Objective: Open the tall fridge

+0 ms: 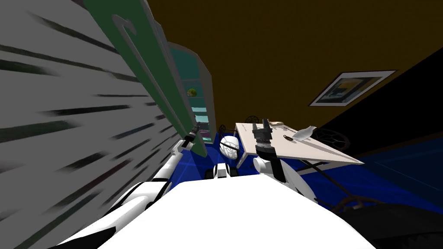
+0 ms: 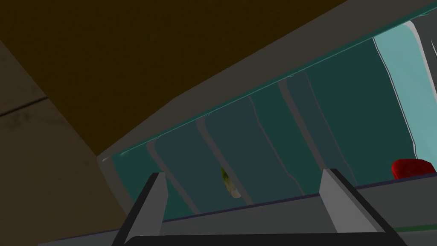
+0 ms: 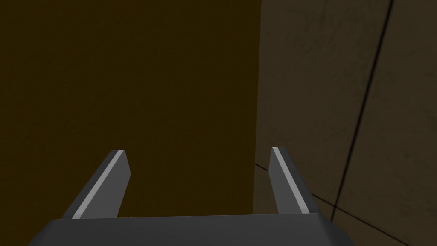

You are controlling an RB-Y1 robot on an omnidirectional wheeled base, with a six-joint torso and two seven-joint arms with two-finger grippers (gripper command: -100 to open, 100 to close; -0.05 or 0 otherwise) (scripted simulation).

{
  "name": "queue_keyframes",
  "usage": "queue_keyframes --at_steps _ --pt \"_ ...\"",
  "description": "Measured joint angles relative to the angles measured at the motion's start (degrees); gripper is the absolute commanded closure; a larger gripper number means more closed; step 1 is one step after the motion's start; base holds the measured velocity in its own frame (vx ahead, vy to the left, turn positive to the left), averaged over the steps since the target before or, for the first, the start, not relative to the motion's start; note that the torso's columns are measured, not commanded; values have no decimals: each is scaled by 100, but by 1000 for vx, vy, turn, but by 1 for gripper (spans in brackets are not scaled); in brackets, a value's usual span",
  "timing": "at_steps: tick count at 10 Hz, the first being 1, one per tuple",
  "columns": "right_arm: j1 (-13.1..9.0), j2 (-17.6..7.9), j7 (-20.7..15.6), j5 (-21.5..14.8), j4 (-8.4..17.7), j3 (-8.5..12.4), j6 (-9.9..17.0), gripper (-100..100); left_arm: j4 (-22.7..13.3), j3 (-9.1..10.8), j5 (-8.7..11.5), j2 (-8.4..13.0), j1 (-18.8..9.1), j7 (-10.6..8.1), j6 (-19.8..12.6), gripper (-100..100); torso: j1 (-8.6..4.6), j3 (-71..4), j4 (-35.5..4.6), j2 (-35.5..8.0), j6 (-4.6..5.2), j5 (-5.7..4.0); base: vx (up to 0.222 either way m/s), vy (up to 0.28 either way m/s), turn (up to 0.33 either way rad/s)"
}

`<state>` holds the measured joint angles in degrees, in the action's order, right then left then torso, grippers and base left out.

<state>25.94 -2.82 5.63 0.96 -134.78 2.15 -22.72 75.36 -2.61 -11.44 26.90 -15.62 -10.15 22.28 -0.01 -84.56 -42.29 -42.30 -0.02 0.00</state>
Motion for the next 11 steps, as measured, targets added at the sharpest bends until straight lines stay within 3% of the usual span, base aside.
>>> queue_keyframes --at_steps 5,11 --pt "0 0 0 0 0 0 0 0 -814 -23 -25 391 -511 -68 -139 -100 1 -1 0 2 3 1 10 -45 -71" --pt "0 0 0 0 0 0 0 0 -1609 -95 -35 1025 -1079 -156 -556 -100 2 -2 0 2 2 1 12 -56 -54"
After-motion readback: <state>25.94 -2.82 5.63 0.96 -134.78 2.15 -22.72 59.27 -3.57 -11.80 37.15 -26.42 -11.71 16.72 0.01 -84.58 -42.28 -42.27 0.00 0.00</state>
